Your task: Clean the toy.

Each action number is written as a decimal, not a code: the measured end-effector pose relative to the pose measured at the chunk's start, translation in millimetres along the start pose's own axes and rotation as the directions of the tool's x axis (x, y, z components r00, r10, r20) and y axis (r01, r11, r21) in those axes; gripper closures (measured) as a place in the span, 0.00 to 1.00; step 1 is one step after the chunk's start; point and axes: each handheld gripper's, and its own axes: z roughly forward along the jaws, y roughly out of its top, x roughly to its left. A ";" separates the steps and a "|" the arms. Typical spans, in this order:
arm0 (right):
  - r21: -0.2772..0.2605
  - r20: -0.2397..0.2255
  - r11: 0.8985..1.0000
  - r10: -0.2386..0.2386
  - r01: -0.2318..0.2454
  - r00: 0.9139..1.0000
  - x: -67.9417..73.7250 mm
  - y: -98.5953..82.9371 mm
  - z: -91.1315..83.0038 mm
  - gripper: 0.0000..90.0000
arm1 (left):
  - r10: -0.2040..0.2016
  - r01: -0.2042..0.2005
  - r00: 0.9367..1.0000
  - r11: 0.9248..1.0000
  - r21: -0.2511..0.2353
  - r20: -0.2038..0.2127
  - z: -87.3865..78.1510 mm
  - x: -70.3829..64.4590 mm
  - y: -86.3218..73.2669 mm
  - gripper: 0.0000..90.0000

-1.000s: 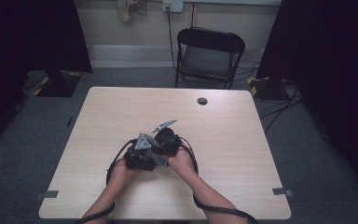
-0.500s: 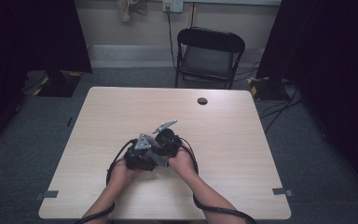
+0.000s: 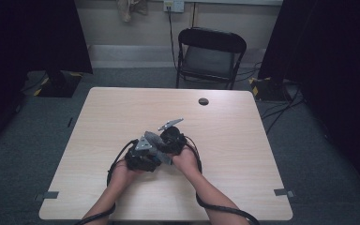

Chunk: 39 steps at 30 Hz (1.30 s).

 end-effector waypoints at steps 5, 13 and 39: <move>-0.002 0.027 1.000 0.023 -0.023 0.999 -10.8 -0.5 -2.8 0.84 | -0.001 0.001 1.000 1.000 0.000 -0.001 0.0 -0.2 0.0 0.27; 0.013 0.059 0.998 0.061 -0.062 0.996 -29.4 -3.5 -5.4 0.84 | -0.001 0.001 1.000 1.000 0.000 -0.001 0.0 -0.2 0.0 0.27; 0.025 0.131 0.991 0.130 -0.135 0.983 -59.2 -11.5 -2.7 0.84 | -0.002 0.002 1.000 1.000 -0.001 -0.001 0.0 -0.3 -0.1 0.27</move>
